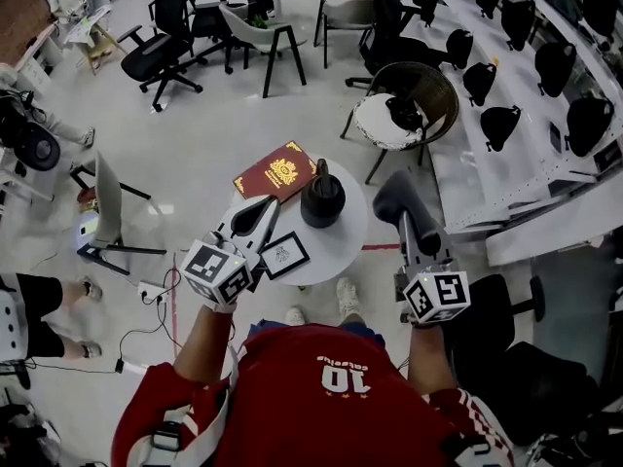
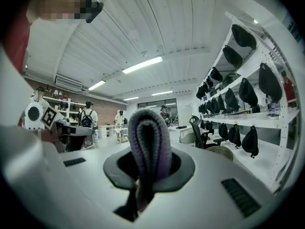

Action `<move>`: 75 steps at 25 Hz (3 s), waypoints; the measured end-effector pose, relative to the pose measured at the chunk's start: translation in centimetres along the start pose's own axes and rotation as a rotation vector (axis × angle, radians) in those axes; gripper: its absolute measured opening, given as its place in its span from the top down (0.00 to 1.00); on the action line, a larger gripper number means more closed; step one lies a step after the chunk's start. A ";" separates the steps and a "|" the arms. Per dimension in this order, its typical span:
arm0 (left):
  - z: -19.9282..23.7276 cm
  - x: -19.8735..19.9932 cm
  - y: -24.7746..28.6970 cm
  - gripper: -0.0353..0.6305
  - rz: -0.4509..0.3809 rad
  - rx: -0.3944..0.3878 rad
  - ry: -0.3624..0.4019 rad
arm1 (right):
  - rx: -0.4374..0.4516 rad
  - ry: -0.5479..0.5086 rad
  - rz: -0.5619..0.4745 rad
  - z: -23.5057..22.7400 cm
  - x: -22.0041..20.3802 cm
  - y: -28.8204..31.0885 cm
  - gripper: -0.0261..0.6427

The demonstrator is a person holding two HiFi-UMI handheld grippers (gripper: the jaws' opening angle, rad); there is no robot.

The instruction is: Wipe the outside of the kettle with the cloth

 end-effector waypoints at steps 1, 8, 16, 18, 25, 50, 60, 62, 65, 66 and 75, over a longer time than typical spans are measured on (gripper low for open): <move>0.0 0.0 0.3 0.94 0.000 0.014 -0.001 | 0.015 -0.001 0.002 -0.6 -0.1 0.6 0.89; -0.8 -0.9 4.0 0.94 -0.005 0.105 0.014 | 0.134 -0.025 0.009 -5.8 -0.7 5.0 0.89; -2.1 -1.5 8.1 0.93 -0.005 0.187 0.047 | 0.260 -0.026 0.069 -10.3 -4.5 9.2 0.89; -2.4 -1.5 9.1 0.94 0.000 0.202 0.060 | 0.298 -0.027 0.079 -11.2 -5.5 10.3 0.89; -2.9 -2.9 11.3 0.94 0.022 0.288 0.074 | 0.438 -0.029 0.129 -12.9 -9.5 13.3 0.89; -2.6 -5.9 8.1 0.94 0.040 0.591 0.039 | 0.750 -0.247 0.333 -10.2 -26.6 24.8 0.89; -2.6 -6.1 7.8 0.94 0.063 0.602 0.034 | 0.824 -0.287 0.389 -8.3 -28.3 25.6 0.89; -2.6 -6.0 7.8 0.94 0.068 0.602 0.032 | 0.839 -0.281 0.387 -8.2 -28.2 25.4 0.89; -2.6 -6.1 8.0 0.93 0.071 0.586 0.038 | 0.878 -0.296 0.379 -7.8 -27.7 24.9 0.89; -2.6 -6.2 8.1 0.94 0.070 0.582 0.040 | 0.890 -0.300 0.379 -7.7 -27.6 24.7 0.89; -2.8 -6.2 8.0 0.94 0.079 0.566 0.045 | 0.891 -0.276 0.382 -8.1 -27.5 23.8 0.89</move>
Point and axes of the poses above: the fingertips, and each gripper's own axes: y forward along the fingers, z to its left, x out of its top, the point moved 6 cm from there along -y, backward along the fingers, and after that the axes turned 2 degrees about -z, right-handed, at the moved point
